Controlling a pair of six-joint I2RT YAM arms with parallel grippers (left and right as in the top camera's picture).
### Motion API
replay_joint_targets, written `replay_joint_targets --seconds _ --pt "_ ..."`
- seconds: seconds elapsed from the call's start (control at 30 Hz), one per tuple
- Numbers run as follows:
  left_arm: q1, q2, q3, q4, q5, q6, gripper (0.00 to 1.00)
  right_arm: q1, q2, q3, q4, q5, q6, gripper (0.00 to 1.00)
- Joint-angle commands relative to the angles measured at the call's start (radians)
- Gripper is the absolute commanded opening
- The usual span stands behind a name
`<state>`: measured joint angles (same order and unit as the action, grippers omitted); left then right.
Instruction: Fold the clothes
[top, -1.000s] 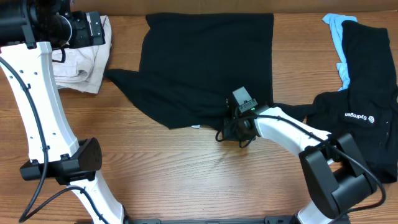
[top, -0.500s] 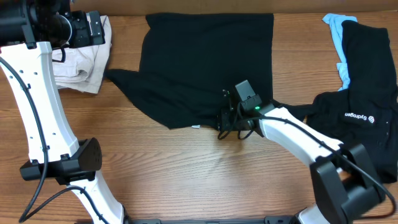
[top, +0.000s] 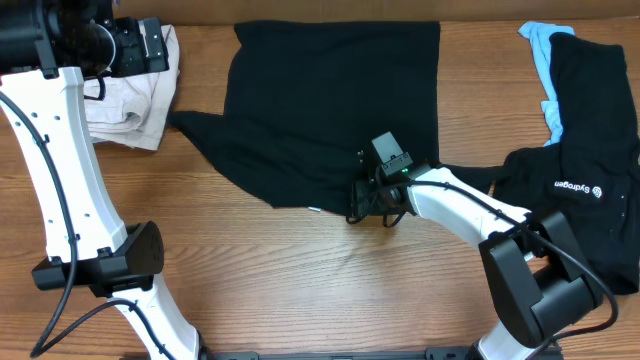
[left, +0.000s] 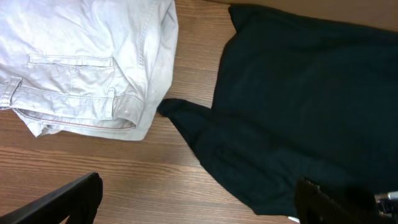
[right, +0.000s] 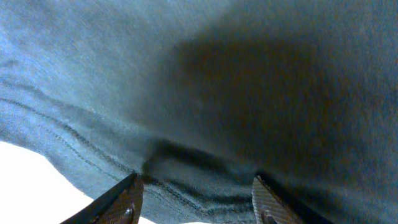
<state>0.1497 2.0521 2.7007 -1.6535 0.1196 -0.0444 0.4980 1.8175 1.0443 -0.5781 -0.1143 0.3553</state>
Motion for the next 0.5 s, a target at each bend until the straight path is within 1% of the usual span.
replay_joint_targets --seconds 0.0,0.2,0.33,0.47 --pt "-0.007 0.014 -0.003 0.001 0.011 0.023 1.00 0.000 0.025 0.003 -0.089 0.016 0.071 0.61" --pt "-0.008 0.035 -0.003 -0.002 0.011 0.023 1.00 -0.031 0.025 0.003 -0.314 0.022 0.166 0.62" --pt "-0.013 0.064 -0.003 -0.002 0.011 0.024 1.00 -0.093 0.024 0.003 -0.416 0.033 0.209 0.62" --pt "-0.037 0.099 -0.003 0.001 0.012 0.071 1.00 -0.170 0.023 0.003 -0.495 0.032 0.225 0.63"
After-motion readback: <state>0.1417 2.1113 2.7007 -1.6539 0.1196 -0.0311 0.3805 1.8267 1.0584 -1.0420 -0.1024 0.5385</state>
